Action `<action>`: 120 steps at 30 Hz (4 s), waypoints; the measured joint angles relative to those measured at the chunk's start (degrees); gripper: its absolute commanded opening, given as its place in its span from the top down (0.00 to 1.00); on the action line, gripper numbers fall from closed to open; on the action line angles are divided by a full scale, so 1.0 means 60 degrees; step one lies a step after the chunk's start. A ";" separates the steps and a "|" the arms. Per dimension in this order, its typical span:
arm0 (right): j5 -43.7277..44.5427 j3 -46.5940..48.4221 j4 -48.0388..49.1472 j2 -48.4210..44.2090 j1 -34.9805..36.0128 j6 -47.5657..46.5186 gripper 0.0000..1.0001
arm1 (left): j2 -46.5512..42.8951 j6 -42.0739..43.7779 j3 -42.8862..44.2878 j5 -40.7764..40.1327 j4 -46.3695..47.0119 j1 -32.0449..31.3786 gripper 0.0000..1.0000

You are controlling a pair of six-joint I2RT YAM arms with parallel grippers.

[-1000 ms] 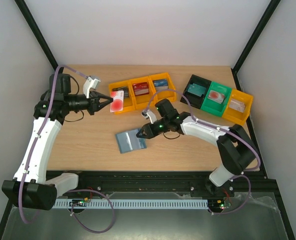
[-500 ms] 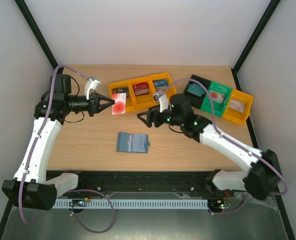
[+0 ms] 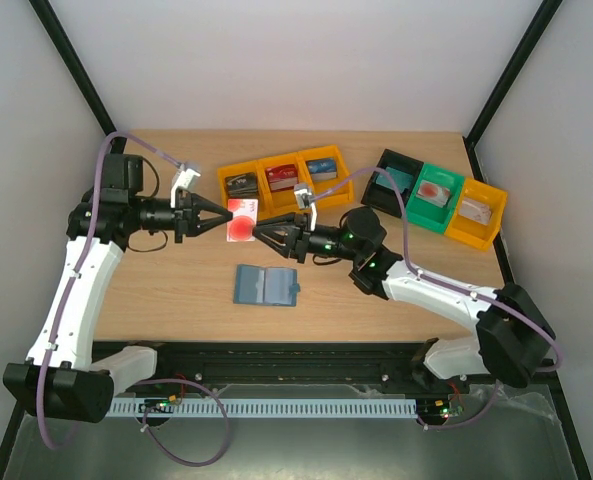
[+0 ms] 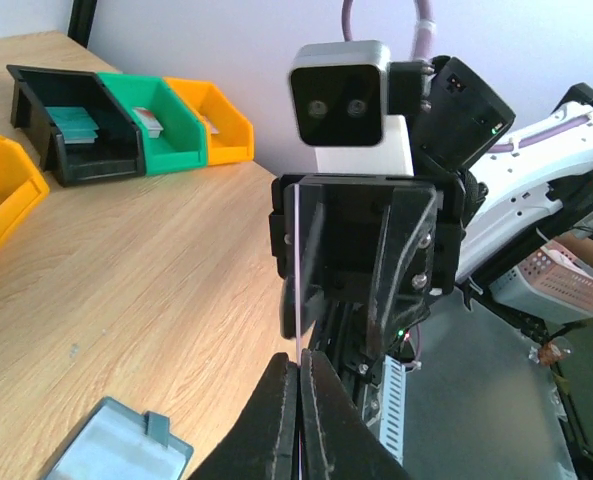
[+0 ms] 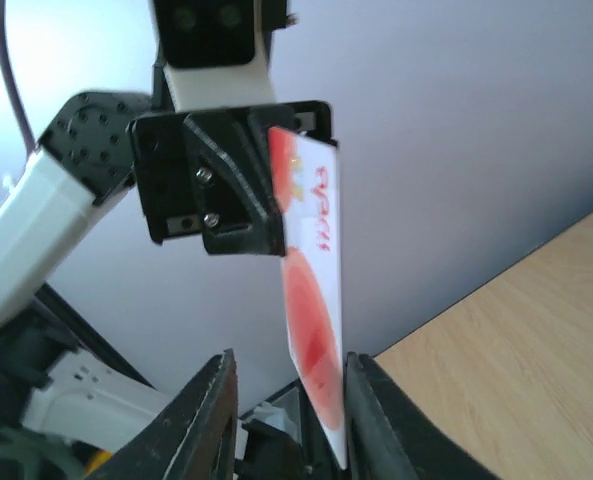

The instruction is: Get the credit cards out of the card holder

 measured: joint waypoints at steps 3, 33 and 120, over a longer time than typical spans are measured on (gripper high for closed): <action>-0.0186 0.0062 0.0390 0.0153 0.0153 0.0244 0.98 | -0.0011 -0.0004 0.0000 0.0146 -0.0004 0.0000 0.98; -0.1180 0.3300 -1.0080 -0.0055 0.0280 -0.6659 0.98 | 0.0036 0.2087 -0.0259 -0.1858 -0.1304 -0.1443 0.84; 1.3406 0.3453 0.0670 0.3876 0.3264 -2.0422 0.98 | -0.0062 -1.0488 -0.2514 -0.1792 0.6076 0.1559 0.01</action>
